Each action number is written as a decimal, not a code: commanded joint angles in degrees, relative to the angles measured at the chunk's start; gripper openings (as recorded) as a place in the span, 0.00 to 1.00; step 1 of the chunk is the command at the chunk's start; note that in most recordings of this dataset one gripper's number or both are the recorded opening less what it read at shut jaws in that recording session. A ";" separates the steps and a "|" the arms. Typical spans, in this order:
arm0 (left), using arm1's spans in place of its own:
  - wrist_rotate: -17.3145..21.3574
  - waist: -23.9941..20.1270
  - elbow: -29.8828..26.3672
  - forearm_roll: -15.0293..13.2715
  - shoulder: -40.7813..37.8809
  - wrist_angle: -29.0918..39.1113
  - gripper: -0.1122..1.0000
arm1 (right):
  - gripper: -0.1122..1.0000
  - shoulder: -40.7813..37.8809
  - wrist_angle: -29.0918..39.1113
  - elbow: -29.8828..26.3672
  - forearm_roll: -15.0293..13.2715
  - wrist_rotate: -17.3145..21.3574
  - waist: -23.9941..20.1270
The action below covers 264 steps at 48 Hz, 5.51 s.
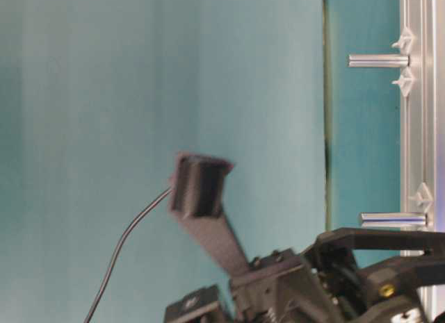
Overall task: Insert the large gear onto the shaft.
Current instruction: 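Close the left gripper on the blue gear's central hub, then lift the blue gear off the table with the left gripper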
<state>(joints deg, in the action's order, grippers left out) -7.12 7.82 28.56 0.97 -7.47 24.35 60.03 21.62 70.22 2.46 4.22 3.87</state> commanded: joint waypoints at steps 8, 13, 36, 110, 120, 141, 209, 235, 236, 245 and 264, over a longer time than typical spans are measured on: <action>0.00 0.26 -2.64 0.09 -0.53 0.62 0.92 | 0.19 -0.09 -0.44 -0.26 -0.09 0.44 0.18; 0.09 0.18 -2.64 0.18 -0.79 1.23 0.92 | 0.19 0.09 -0.44 -0.18 0.00 0.53 0.18; 0.18 -0.62 -2.72 0.26 -2.02 2.02 0.92 | 0.19 1.32 -0.44 0.09 0.00 0.70 0.18; 6.24 0.18 -5.71 0.26 -3.78 12.30 0.92 | 0.19 2.20 -0.62 0.97 0.18 2.02 0.18; 4.66 0.88 -5.89 0.26 -4.22 12.13 0.92 | 0.19 2.20 -0.53 0.97 0.18 2.02 0.18; 3.60 1.58 -6.06 0.26 -4.92 12.04 0.92 | 0.19 2.20 -0.62 0.88 0.09 2.02 0.18; 2.90 4.13 -7.03 0.26 -6.94 13.89 0.94 | 0.19 2.29 -0.53 0.88 0.09 2.02 0.18; 2.55 4.39 -6.77 0.26 -7.82 14.68 0.93 | 0.19 2.72 -0.26 0.97 0.09 2.02 0.18; 2.64 4.39 -6.77 0.26 -7.82 14.77 0.93 | 0.19 2.72 -0.26 0.97 0.09 2.02 0.09; 3.25 4.39 -6.77 0.26 -7.47 14.77 0.86 | 0.19 2.72 -0.26 0.97 0.09 2.02 0.18; 6.59 4.31 -7.56 0.26 -5.01 15.03 0.84 | 0.19 2.72 -0.18 0.97 0.09 2.02 0.18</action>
<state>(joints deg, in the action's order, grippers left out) -1.49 9.93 21.53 1.58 -13.71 38.85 63.11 21.62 71.81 2.55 5.80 3.96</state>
